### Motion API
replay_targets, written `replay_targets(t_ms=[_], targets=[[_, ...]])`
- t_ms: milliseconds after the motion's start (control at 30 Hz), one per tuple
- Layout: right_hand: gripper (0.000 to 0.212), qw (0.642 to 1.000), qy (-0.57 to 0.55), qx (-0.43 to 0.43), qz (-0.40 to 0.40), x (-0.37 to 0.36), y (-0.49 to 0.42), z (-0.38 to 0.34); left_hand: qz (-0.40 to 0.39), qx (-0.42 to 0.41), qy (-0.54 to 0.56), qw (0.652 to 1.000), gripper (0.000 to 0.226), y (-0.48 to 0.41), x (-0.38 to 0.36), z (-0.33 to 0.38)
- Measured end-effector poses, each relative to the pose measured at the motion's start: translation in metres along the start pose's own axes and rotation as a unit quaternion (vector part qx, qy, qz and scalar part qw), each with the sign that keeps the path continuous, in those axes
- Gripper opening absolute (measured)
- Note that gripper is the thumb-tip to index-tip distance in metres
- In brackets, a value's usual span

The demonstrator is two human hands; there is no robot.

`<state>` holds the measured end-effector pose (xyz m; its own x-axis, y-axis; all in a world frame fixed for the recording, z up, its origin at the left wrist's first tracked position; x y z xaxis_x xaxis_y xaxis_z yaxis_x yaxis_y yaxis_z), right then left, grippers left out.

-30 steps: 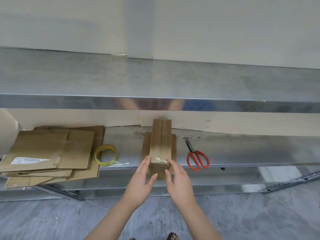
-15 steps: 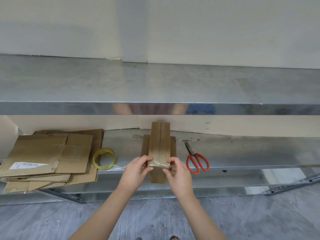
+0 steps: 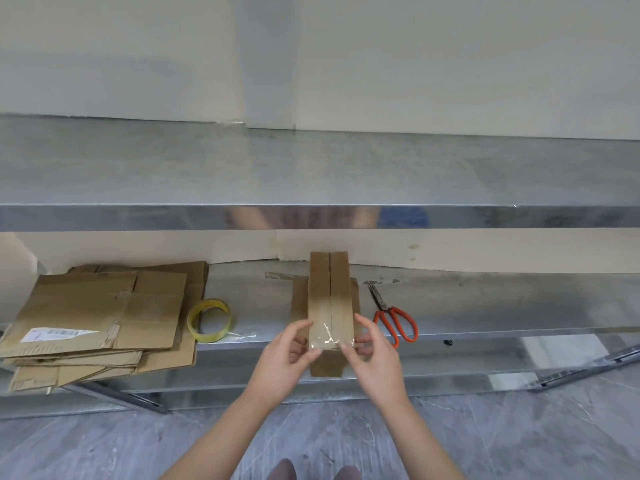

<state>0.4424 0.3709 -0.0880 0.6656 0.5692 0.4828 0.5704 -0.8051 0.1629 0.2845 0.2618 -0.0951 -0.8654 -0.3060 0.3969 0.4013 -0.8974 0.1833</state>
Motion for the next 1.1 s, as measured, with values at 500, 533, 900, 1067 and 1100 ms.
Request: replay_targets(t_ms=[500, 533, 900, 1067, 1100], targets=[[0.061, 0.996, 0.033, -0.004, -0.084, -0.001, -0.02, -0.006, -0.025, 0.007, 0.003, 1.0, 0.07, 0.001, -0.012, 0.006], [0.063, 0.997, 0.047, 0.007, -0.068, -0.001, -0.019, -0.008, -0.028, 0.0, -0.023, 0.999, 0.067, -0.003, -0.006, 0.006], [0.052, 0.982, -0.134, -0.068, 0.118, -0.026, 0.007, 0.007, -0.01, -0.001, -0.135, 0.991, 0.089, -0.075, 0.058, 0.015], [0.04, 0.979, -0.138, -0.081, 0.123, -0.029, 0.009, 0.009, -0.059, 0.011, -0.162, 0.985, 0.107, -0.092, 0.053, 0.007], [0.039, 0.981, -0.122, -0.078, 0.126, -0.028, 0.009, 0.008, -0.052, 0.01, -0.153, 0.987, 0.109, -0.095, 0.055, 0.006]])
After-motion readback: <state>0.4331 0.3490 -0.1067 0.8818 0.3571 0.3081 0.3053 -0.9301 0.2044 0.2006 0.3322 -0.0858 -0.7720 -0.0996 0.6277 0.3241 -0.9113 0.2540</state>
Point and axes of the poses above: each hand's wrist, its own y-axis away from the middle knuckle, its own x-axis out of the back of the hand, z = x × y, the point moved 5 cm from there along -y, towards the middle knuckle, and after that the axes turned 6 degrees about -z, right-handed, at the moved point
